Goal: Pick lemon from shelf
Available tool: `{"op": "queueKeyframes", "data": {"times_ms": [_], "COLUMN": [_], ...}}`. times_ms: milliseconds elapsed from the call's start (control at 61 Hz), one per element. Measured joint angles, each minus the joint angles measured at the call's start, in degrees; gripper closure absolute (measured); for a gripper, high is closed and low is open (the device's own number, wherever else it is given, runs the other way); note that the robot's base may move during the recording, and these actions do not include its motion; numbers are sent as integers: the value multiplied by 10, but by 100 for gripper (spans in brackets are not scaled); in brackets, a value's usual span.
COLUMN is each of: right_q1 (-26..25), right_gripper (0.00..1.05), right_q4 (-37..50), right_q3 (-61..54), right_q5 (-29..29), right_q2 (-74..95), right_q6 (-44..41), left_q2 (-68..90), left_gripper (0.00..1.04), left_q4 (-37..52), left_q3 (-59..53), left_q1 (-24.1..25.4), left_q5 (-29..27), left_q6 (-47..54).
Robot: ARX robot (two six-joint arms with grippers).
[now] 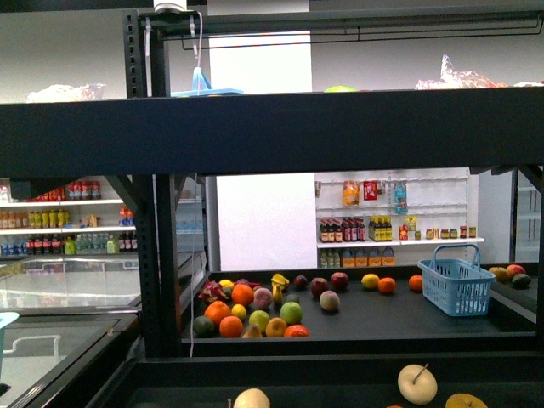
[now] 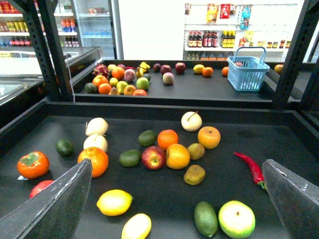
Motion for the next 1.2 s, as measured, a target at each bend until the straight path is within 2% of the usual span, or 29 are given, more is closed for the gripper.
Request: {"op": "queueKeyframes", "data": {"times_ms": [230,934,1066,1197], "right_q1": [0,0,0,0], "right_gripper": [2,2,2,2], "right_q4": [0,0,0,0], "right_q3": [0,0,0,0], "right_q5": [0,0,0,0], "right_q2": [0,0,0,0], "right_q6": [0,0,0,0], "left_q2": [100,237,238,241], "left_gripper": [8,8,28,61], "left_q4": [36,29,17,10], "left_q3": [84,249,252,252], "left_q1": [-25,-20,-20,-20], "left_q5": [-12,-14,-18,-21], "left_q6": [-48,-67,-57,-52]}}
